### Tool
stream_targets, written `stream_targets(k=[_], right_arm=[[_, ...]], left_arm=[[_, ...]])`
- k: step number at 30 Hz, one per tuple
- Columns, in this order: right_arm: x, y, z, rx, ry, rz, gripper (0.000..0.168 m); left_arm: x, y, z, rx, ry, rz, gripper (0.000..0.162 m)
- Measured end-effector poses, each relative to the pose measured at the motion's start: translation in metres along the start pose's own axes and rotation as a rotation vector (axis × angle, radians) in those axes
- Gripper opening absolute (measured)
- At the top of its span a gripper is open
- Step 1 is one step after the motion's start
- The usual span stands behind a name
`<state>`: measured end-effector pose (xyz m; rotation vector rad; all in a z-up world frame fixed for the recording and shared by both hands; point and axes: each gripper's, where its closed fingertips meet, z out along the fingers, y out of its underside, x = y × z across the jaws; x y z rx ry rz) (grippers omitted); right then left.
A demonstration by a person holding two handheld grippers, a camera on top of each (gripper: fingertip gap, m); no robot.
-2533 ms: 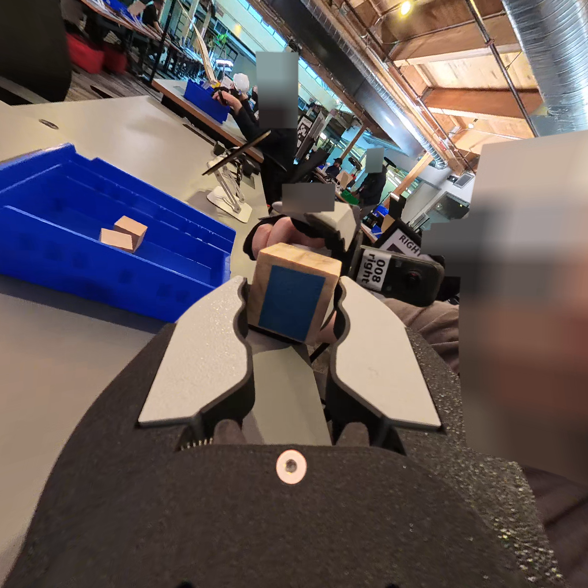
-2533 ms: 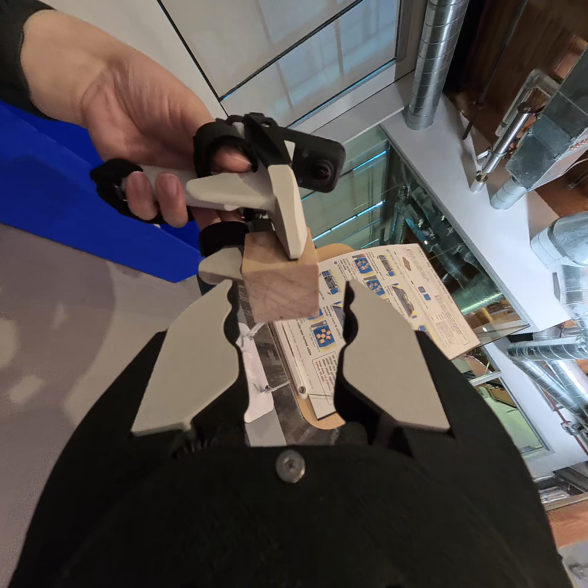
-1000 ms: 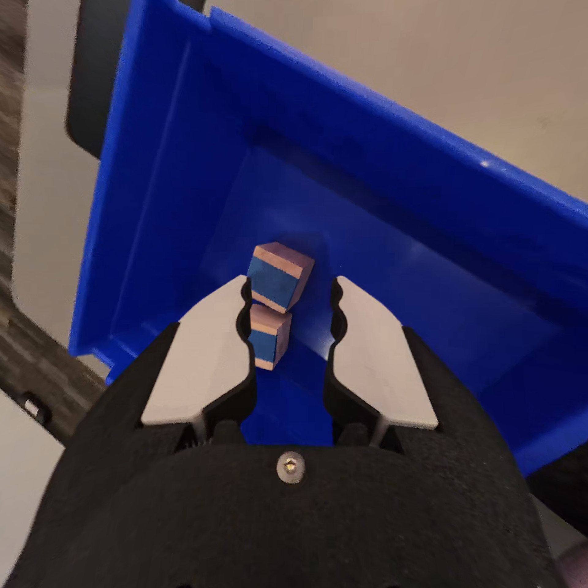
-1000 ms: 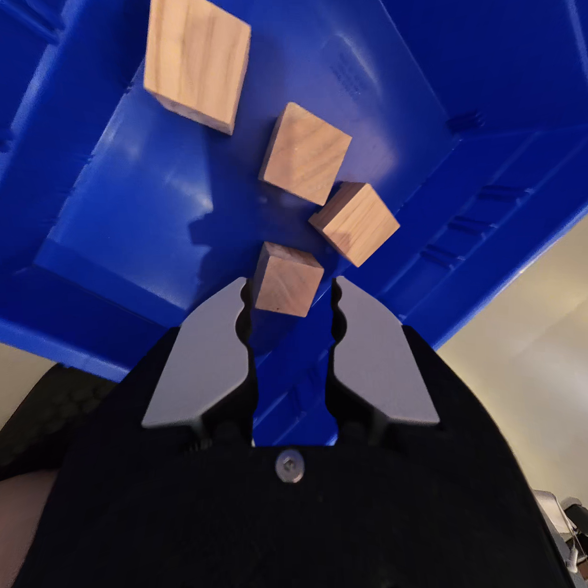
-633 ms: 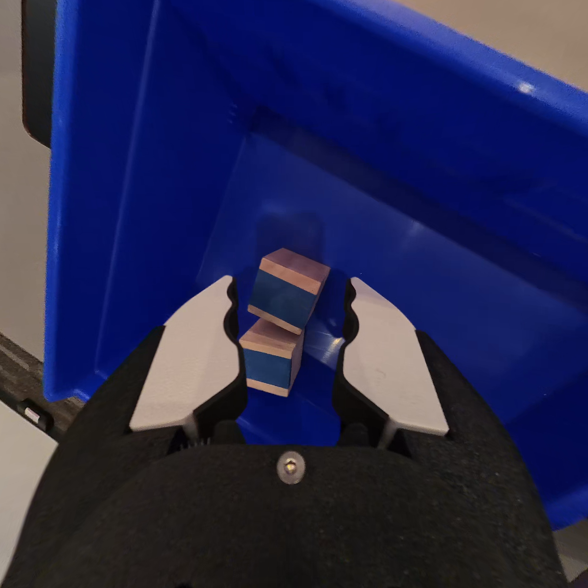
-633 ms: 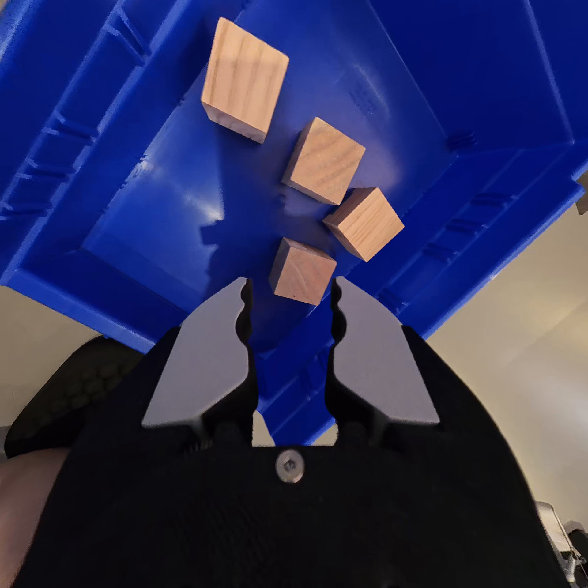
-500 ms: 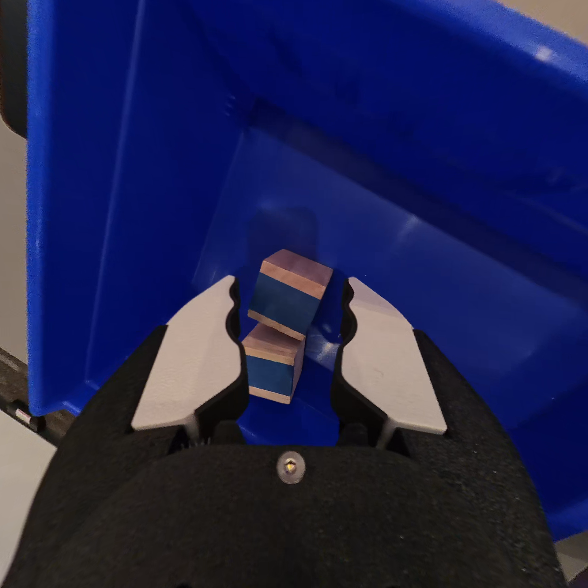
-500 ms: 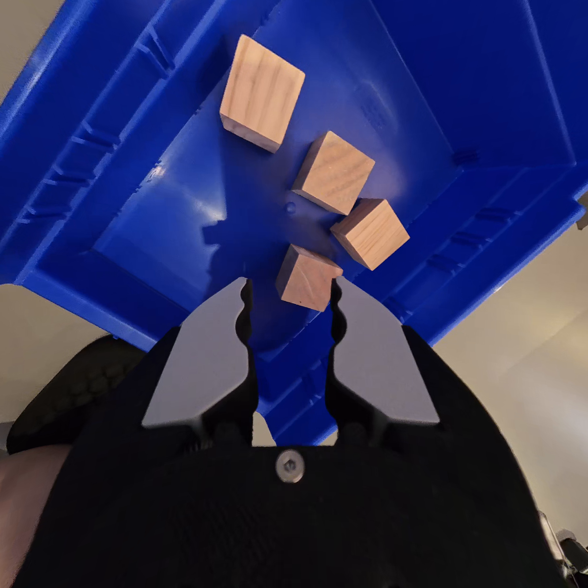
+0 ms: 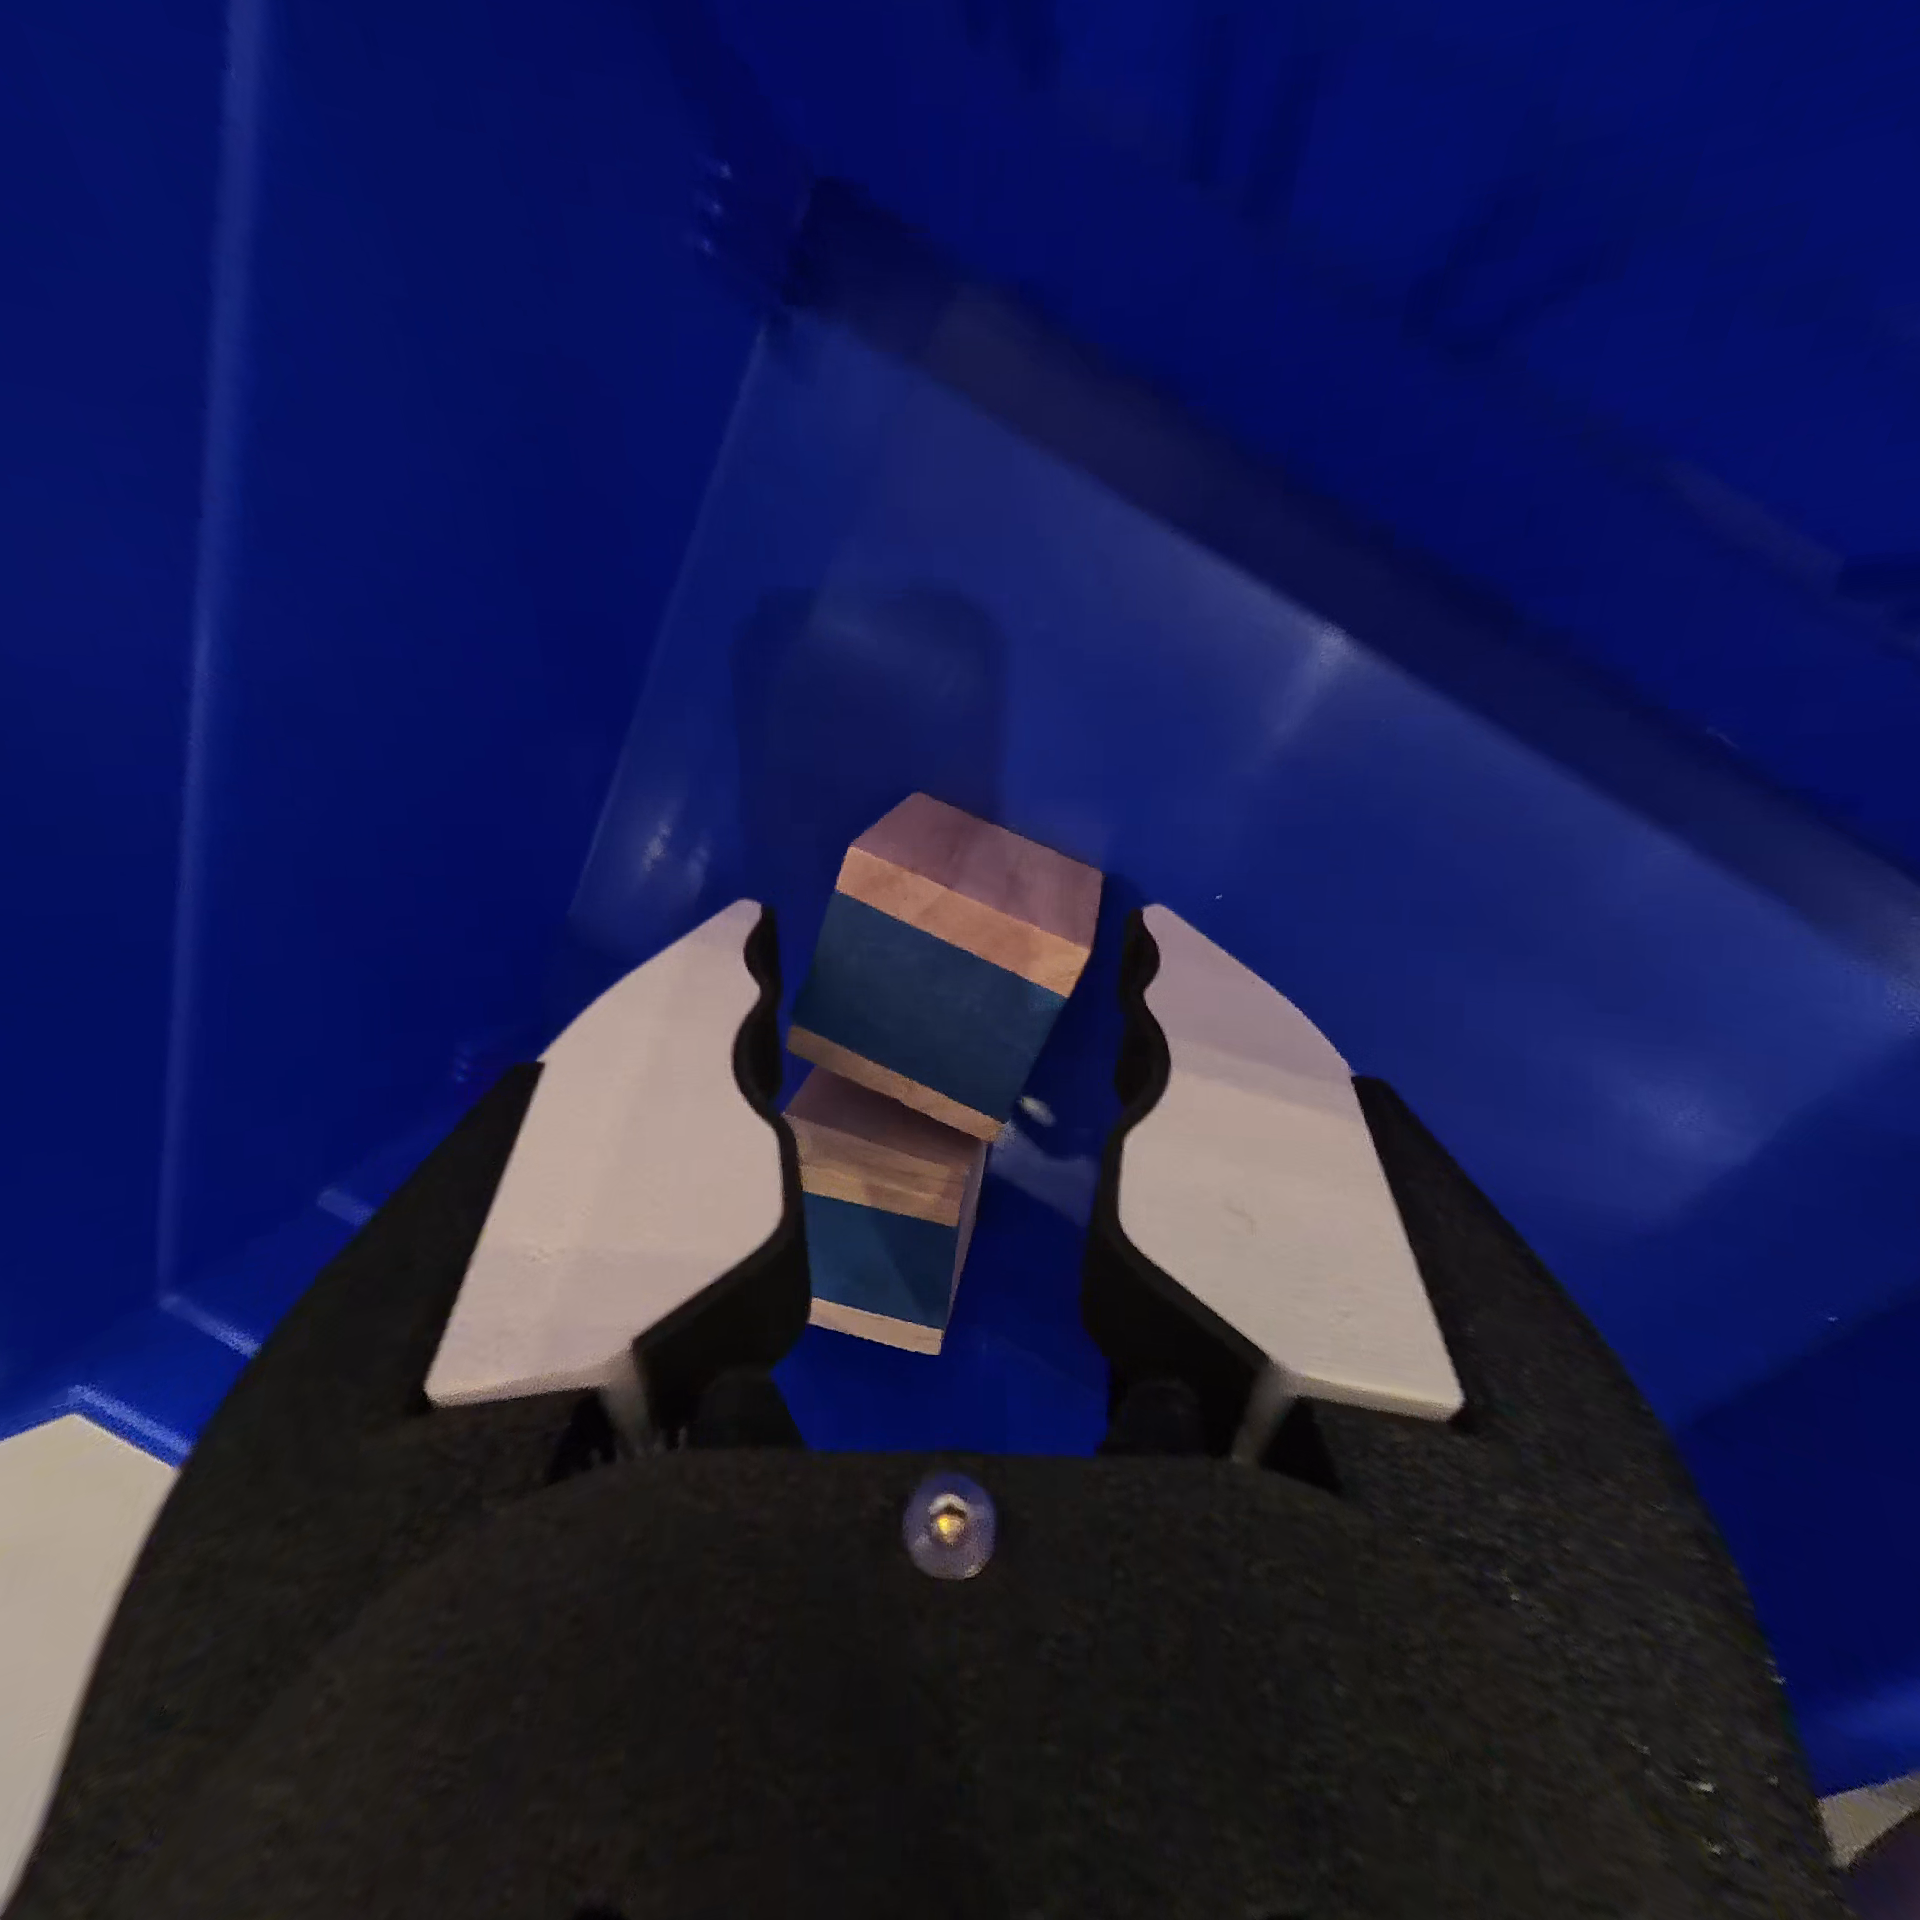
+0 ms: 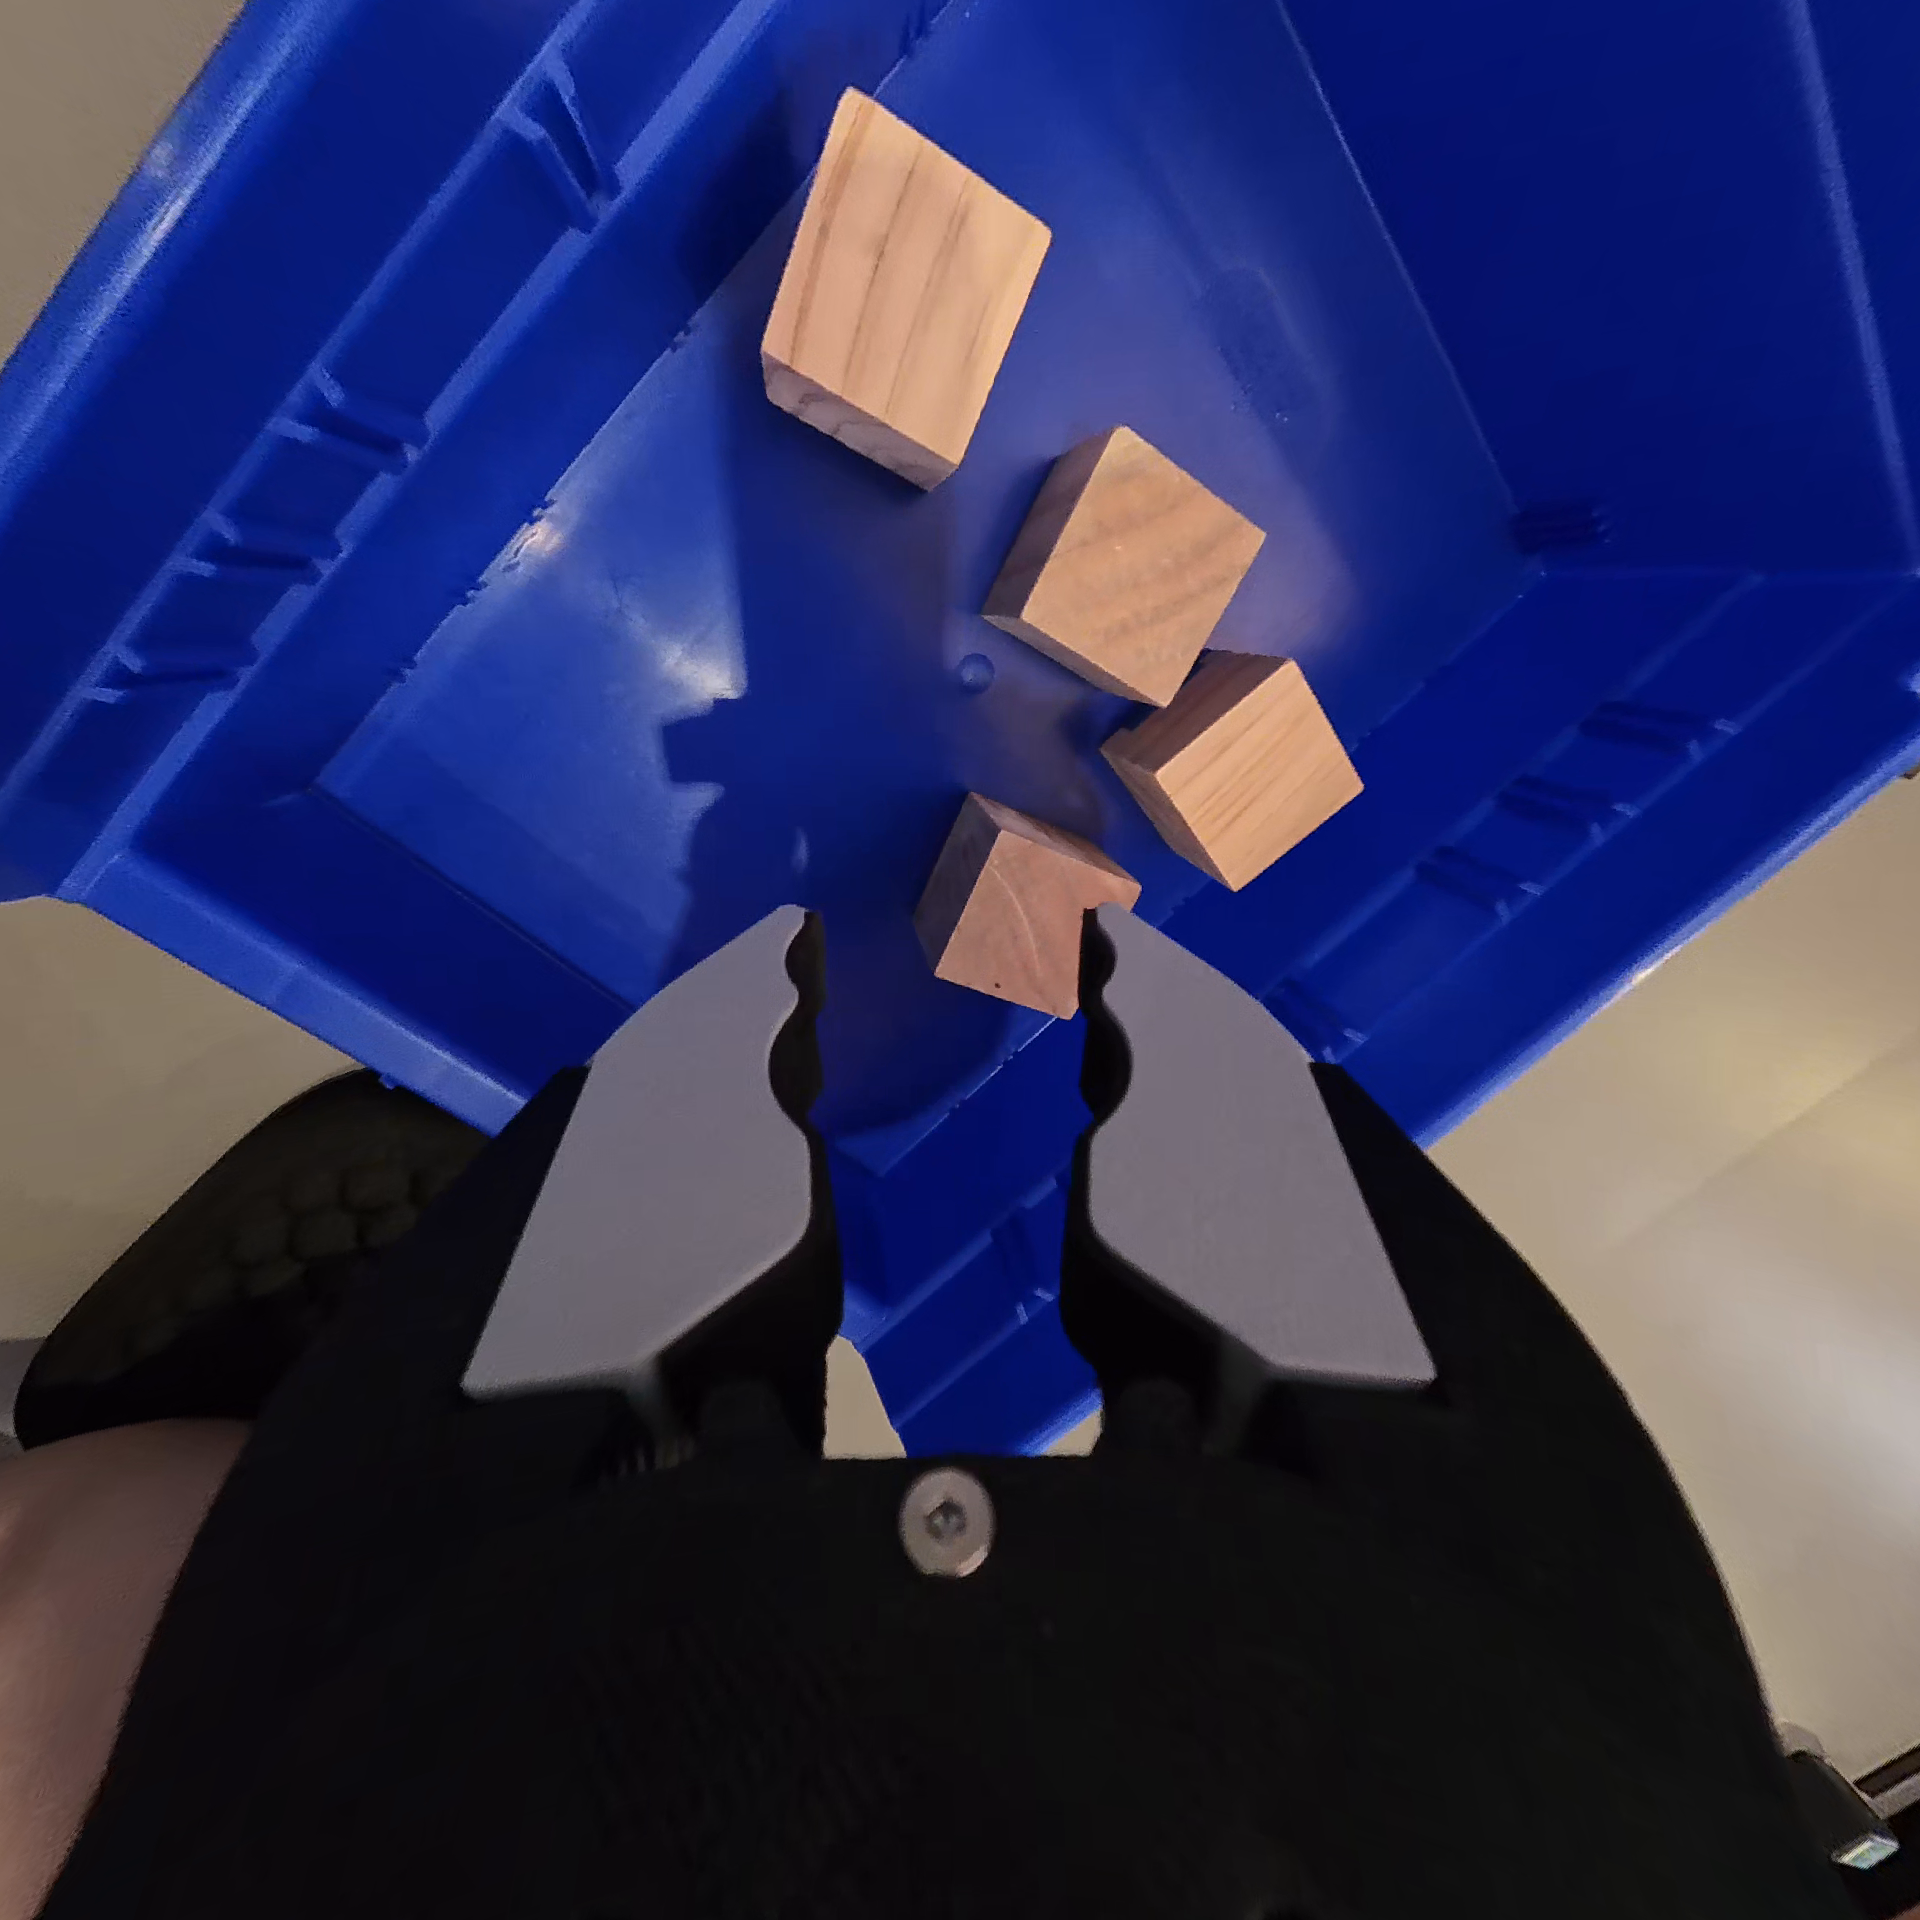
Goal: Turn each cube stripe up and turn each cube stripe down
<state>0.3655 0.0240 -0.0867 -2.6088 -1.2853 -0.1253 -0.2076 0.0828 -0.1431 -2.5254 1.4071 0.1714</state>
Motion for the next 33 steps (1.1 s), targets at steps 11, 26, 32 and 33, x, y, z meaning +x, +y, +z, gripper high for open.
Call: stream_targets(k=[11, 26, 32, 33], right_arm=[[-0.003, 0.0, 0.002, -0.012, -0.008, -0.014, 0.049], [0.011, -0.037, -0.045, 0.178, 0.228, -0.052, 0.047], [-0.033, -0.135, -0.125, 0.733, 0.439, -0.311, 0.055], [-0.05, -0.153, -0.136, 0.838, 0.456, -0.371, 0.061]], left_arm=[[-0.001, -0.003, -0.002, 0.02, -0.001, -0.011, 0.053], [-0.015, -0.053, -0.117, 0.351, -0.291, -0.074, 0.052], [0.055, -0.117, -0.201, 0.782, 0.016, -0.143, 0.052], [0.072, -0.131, -0.212, 0.846, 0.107, -0.137, 0.052]])
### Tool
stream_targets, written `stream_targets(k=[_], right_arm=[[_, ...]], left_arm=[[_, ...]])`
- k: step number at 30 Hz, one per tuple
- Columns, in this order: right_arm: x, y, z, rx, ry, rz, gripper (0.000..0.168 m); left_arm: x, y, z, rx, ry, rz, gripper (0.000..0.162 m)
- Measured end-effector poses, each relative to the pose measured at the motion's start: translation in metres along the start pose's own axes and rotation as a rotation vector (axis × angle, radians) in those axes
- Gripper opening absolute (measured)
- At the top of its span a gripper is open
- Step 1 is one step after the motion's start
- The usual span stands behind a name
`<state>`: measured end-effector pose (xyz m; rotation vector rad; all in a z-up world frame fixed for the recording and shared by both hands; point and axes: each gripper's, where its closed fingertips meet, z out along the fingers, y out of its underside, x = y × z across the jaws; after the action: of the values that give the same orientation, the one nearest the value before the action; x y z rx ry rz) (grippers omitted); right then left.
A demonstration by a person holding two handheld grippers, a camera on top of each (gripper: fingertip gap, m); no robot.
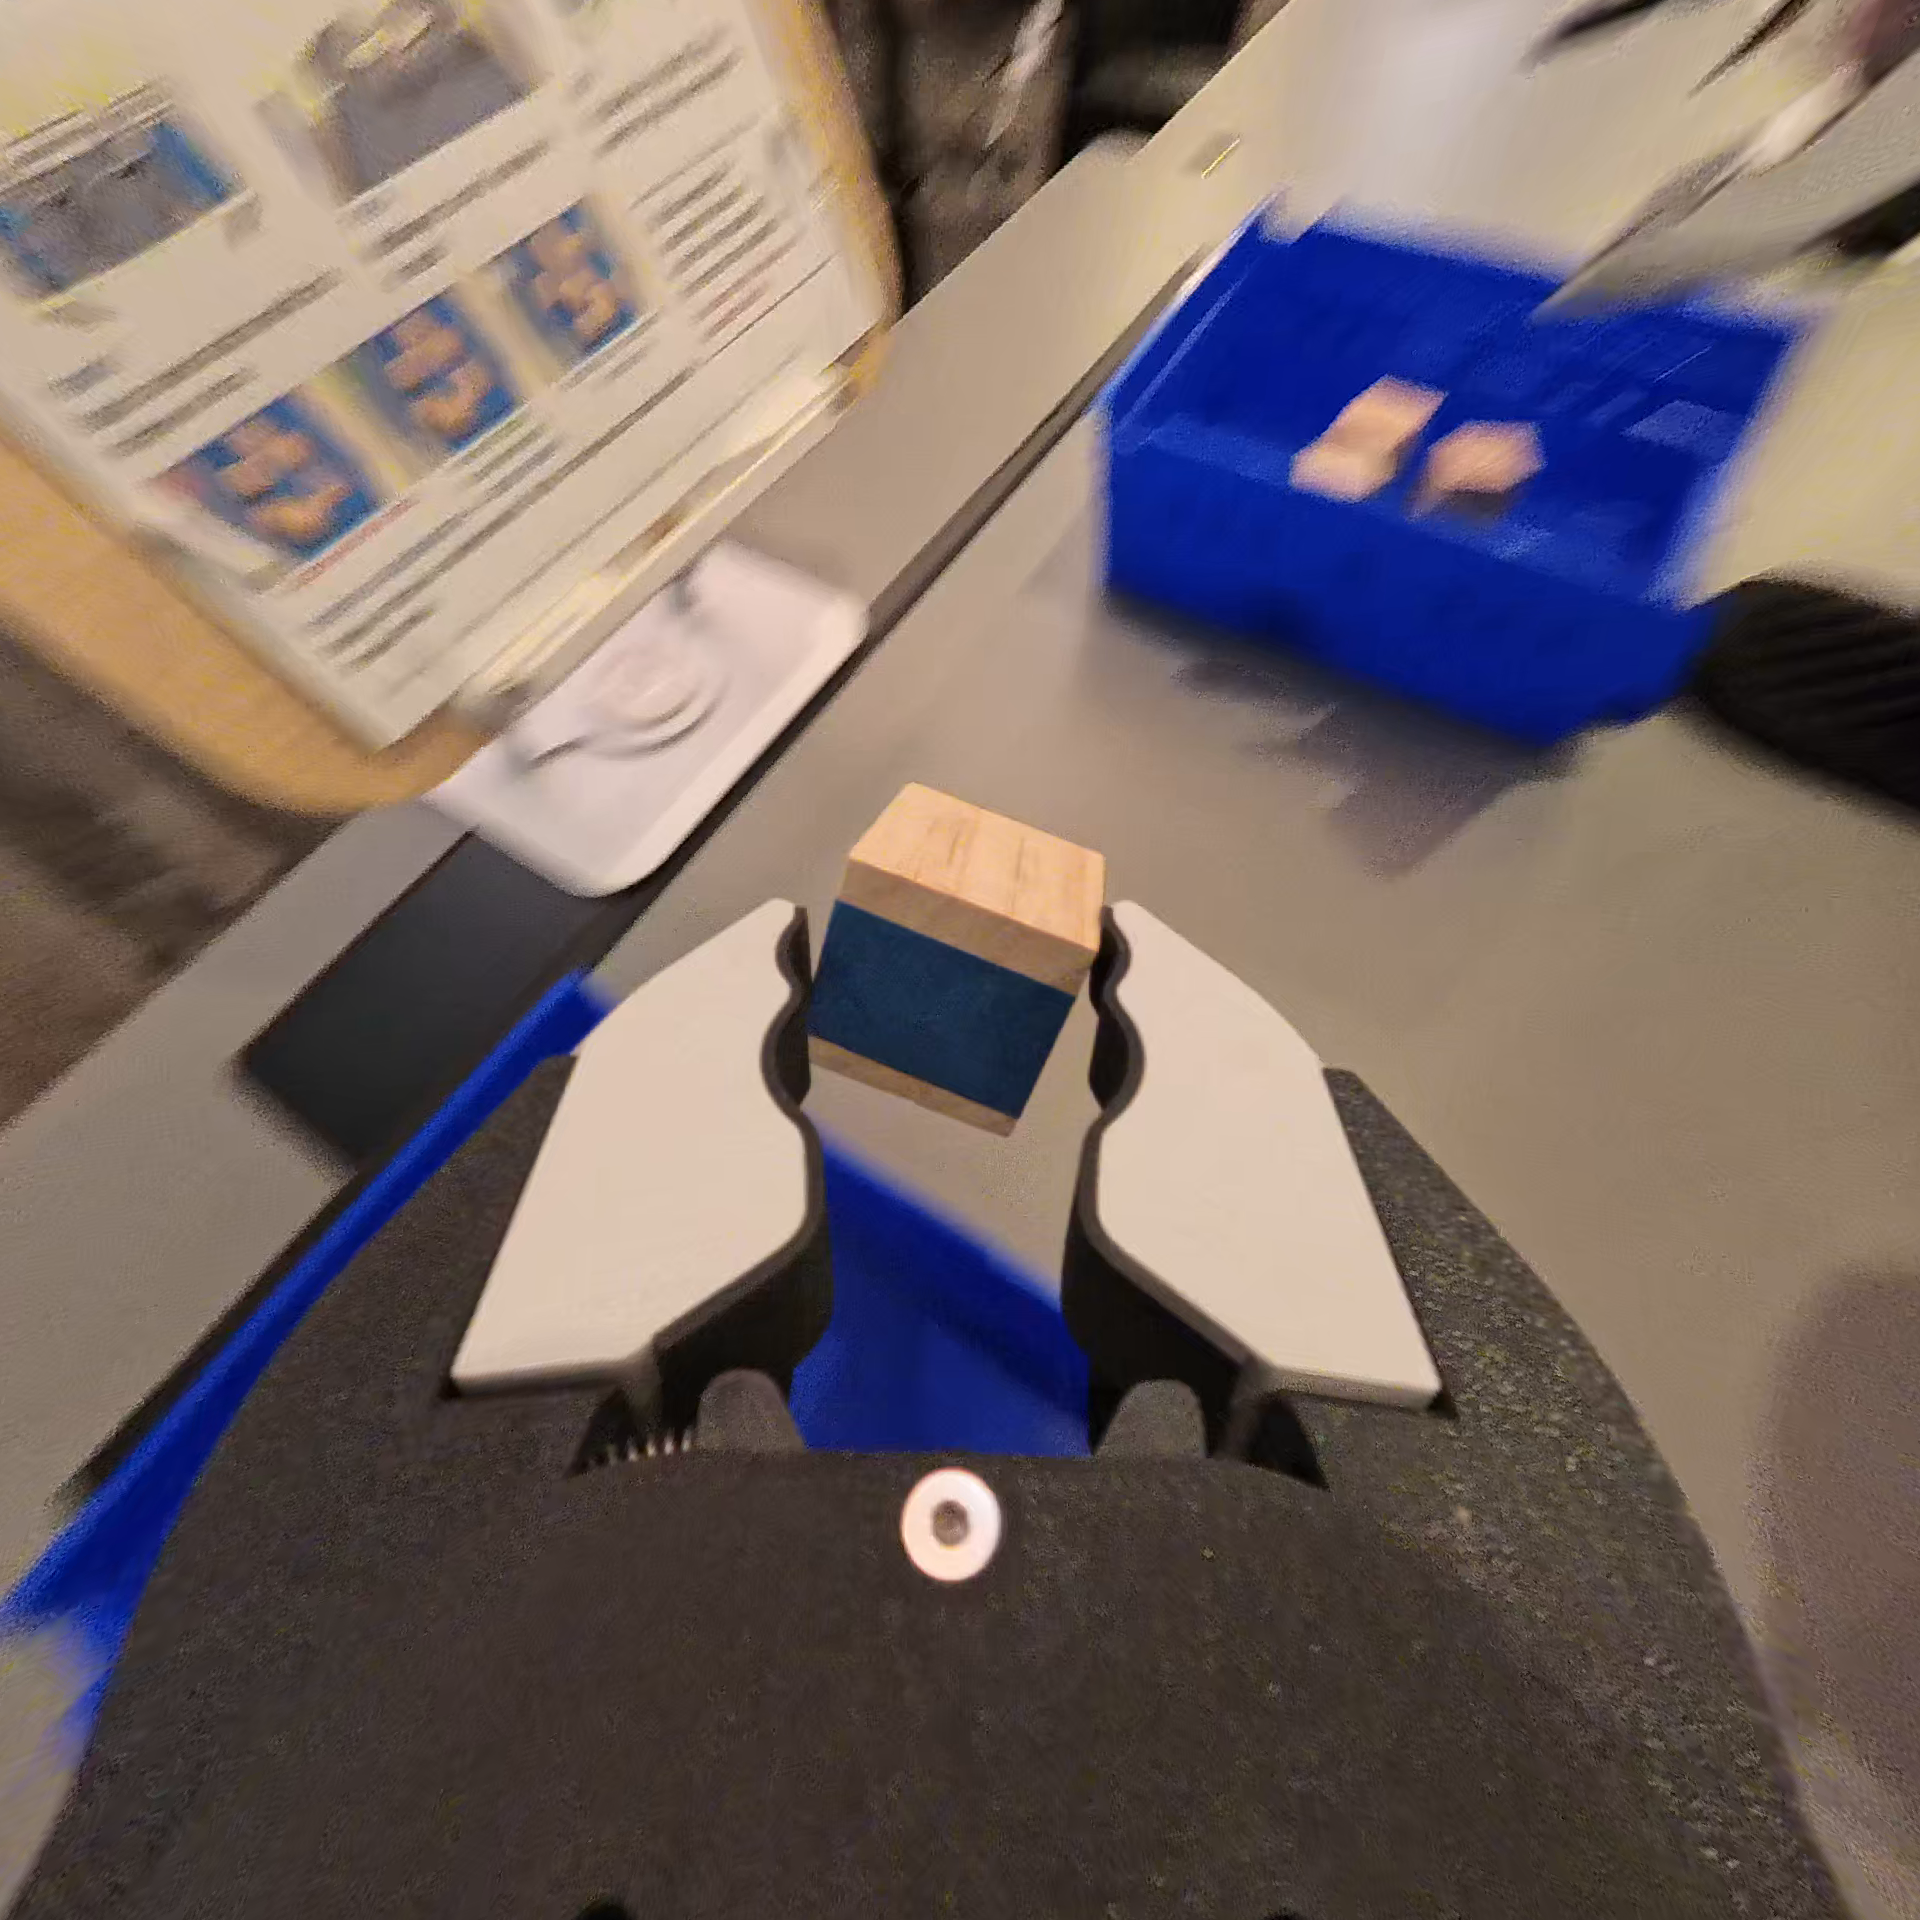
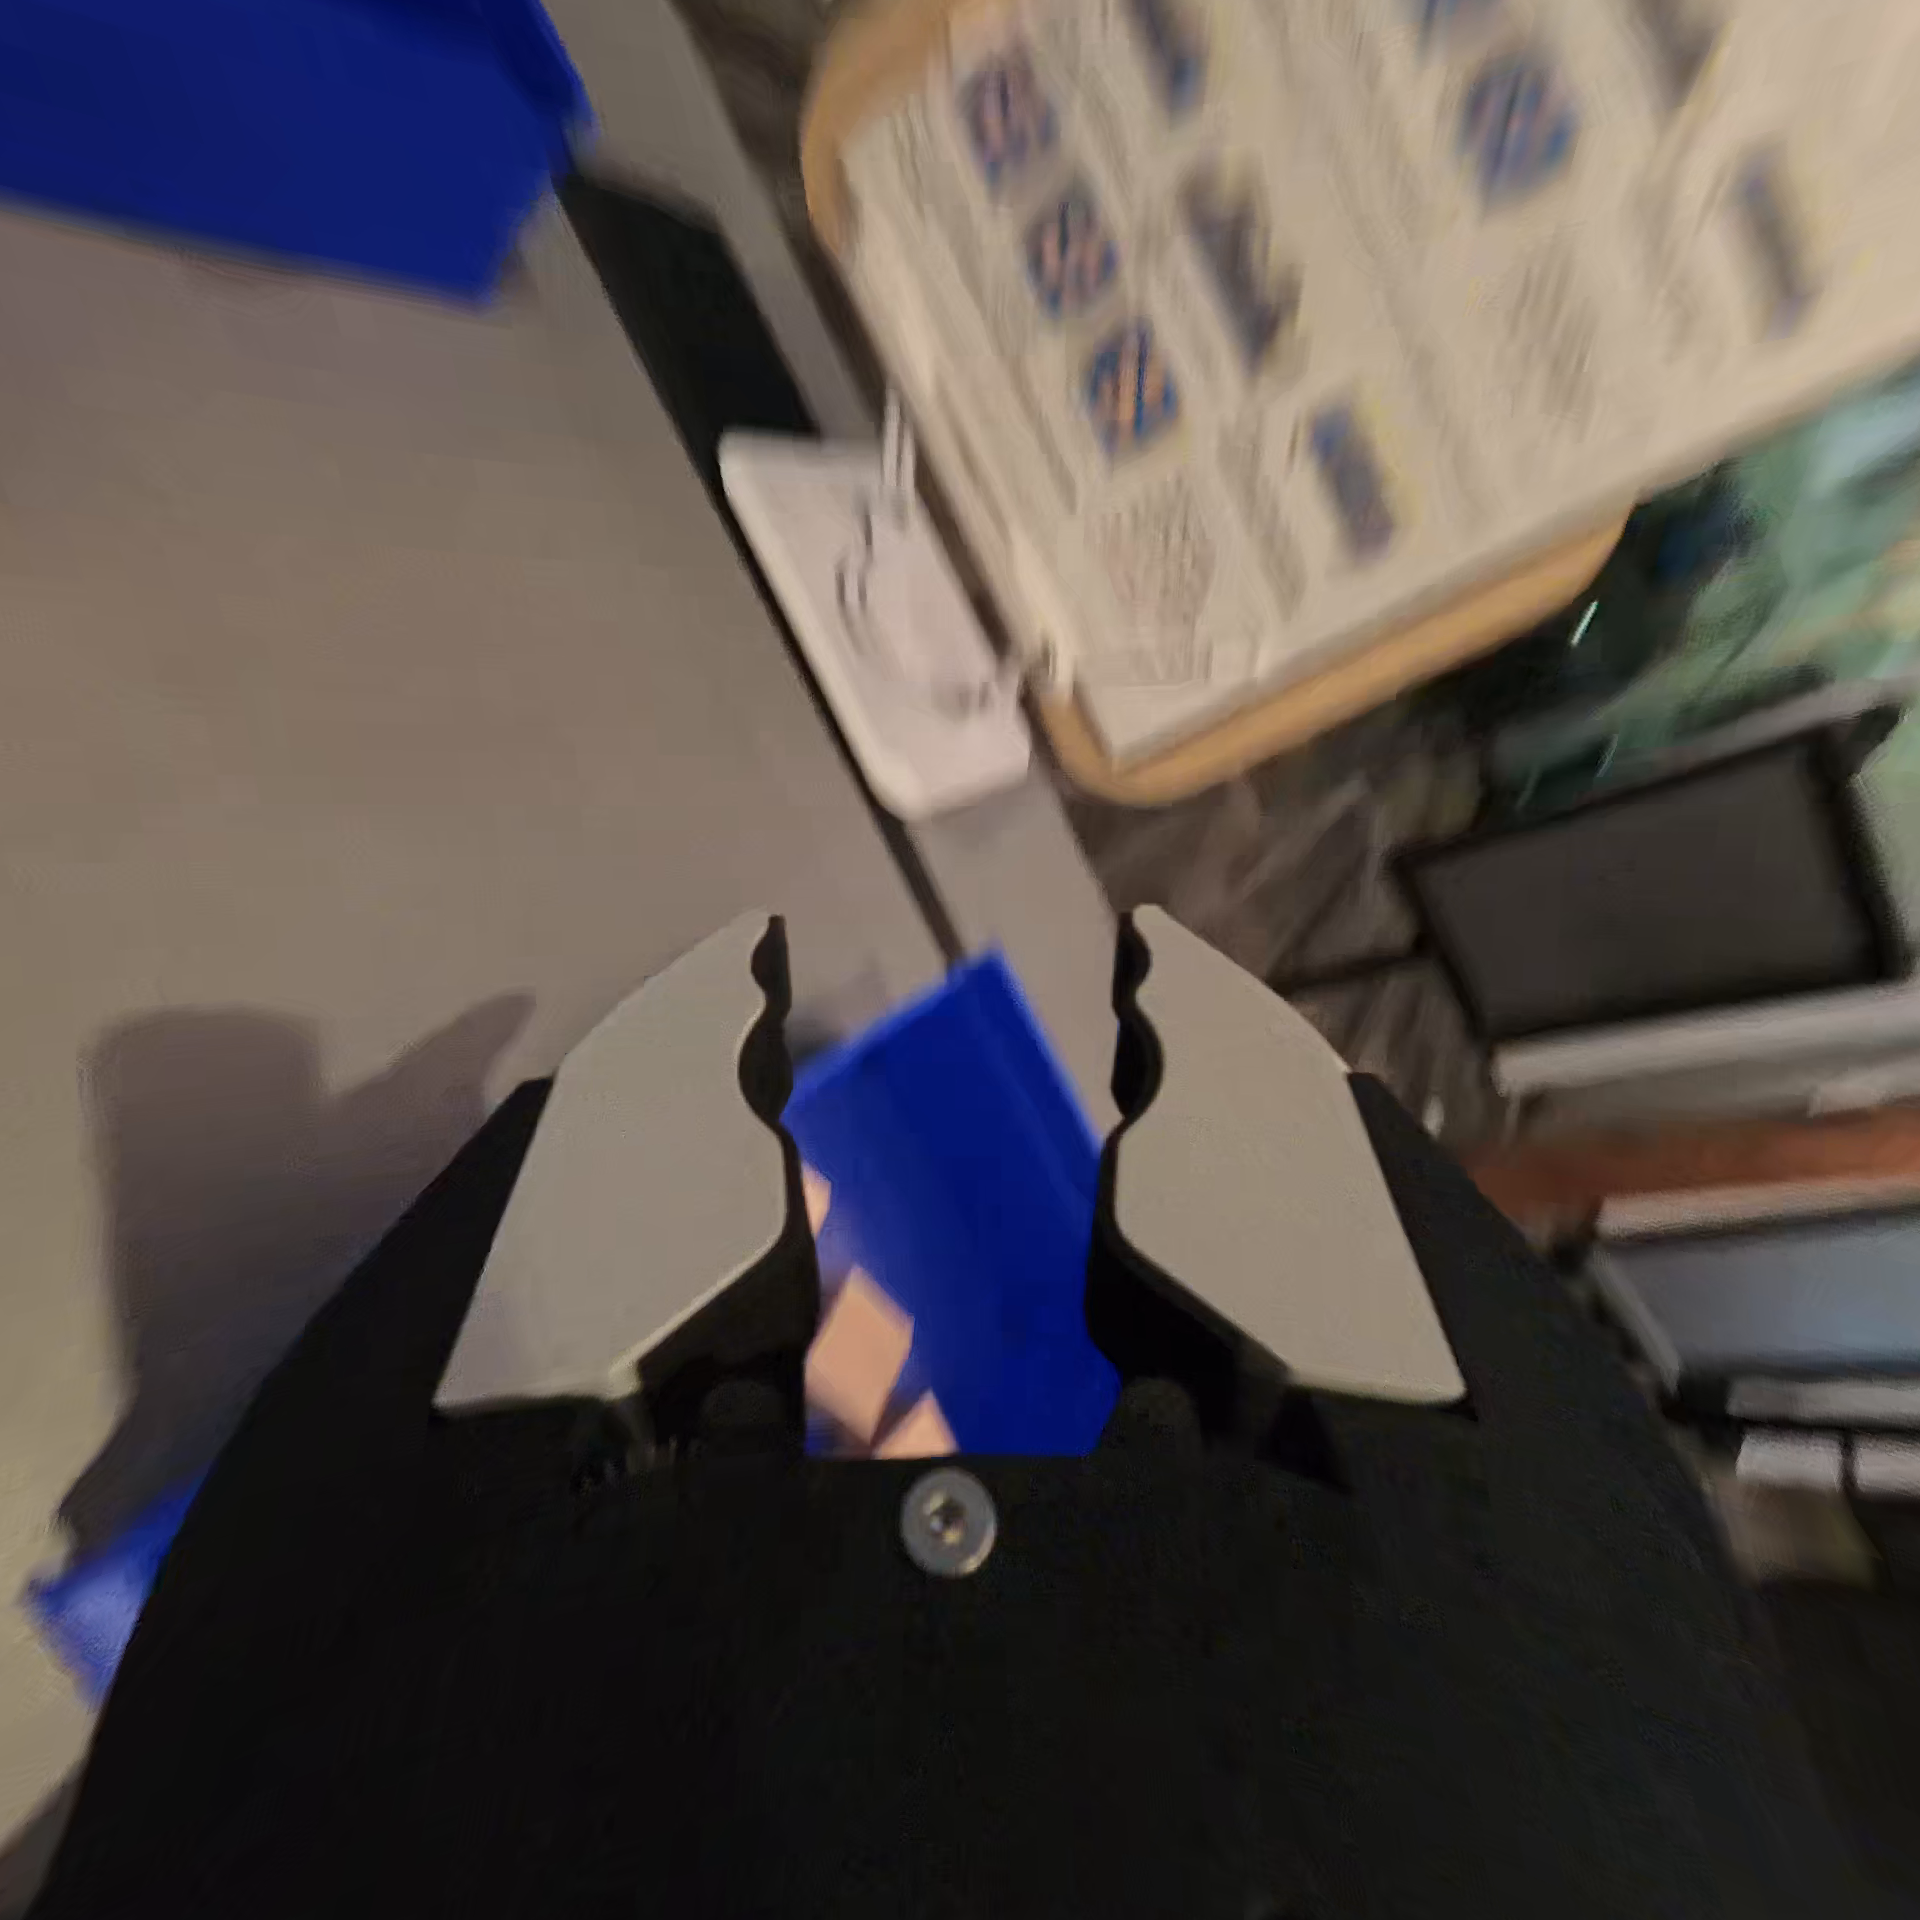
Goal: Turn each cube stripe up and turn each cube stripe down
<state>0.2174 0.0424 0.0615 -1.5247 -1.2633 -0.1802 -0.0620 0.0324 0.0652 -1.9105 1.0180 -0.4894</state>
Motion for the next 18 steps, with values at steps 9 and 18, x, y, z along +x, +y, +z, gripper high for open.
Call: stream_targets(k=[9, 18], right_arm=[[-0.084, -0.125, -0.018, 0.601, 0.101, -0.256, 0.066], [-0.106, -0.144, -0.033, 0.685, 0.199, -0.387, 0.055]], left_arm=[[0.125, -0.06, 0.023, 0.215, 0.602, -0.233, 0.051], [0.17, -0.064, 0.038, 0.203, 0.796, -0.24, 0.051]])
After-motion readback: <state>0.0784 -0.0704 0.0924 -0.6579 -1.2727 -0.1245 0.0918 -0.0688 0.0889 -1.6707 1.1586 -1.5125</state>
